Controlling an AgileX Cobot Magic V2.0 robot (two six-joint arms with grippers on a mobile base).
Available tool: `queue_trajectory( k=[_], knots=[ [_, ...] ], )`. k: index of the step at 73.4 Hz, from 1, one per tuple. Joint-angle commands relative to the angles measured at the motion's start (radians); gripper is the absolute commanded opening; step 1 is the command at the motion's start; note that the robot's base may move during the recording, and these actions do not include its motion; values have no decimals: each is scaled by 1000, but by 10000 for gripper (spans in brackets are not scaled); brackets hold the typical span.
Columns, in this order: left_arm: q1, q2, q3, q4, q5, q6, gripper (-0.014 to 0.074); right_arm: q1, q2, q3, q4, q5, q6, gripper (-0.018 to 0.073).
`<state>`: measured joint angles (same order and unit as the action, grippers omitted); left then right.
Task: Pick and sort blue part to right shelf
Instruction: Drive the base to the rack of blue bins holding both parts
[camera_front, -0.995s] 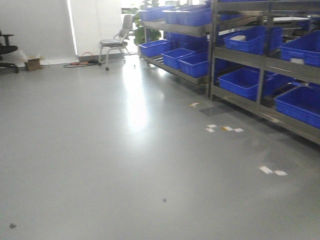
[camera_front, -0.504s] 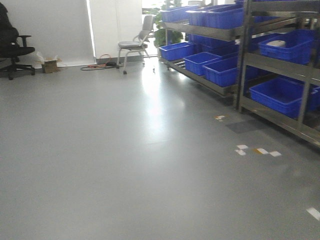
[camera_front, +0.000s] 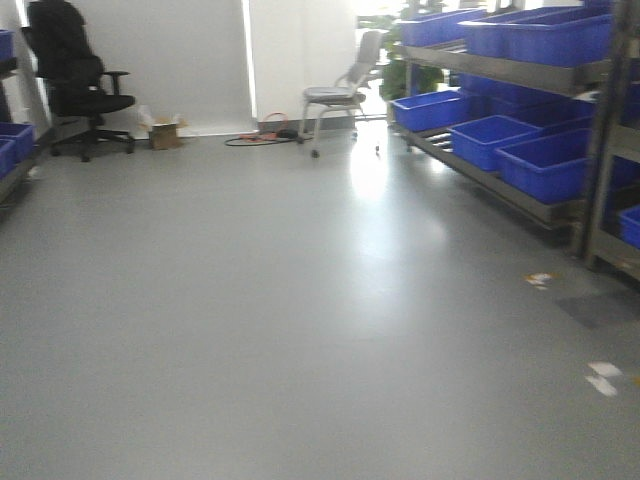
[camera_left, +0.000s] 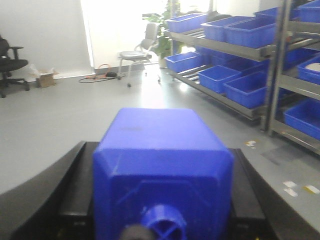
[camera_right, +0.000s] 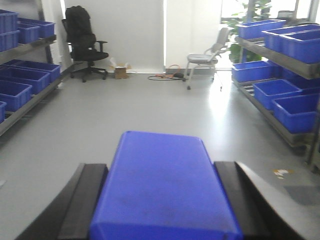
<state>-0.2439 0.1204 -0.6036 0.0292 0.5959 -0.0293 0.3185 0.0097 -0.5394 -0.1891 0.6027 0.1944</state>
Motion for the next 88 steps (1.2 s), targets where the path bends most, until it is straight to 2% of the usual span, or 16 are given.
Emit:
queue_trajectory(
  k=[1, 88],
  knots=[
    [-1, 17, -26, 0, -87, 0, 251, 0, 18, -29, -19, -92, -9, 236],
    [-1, 17, -26, 0, -87, 0, 251, 0, 18, -29, -19, -92, -9, 236]
  ],
)
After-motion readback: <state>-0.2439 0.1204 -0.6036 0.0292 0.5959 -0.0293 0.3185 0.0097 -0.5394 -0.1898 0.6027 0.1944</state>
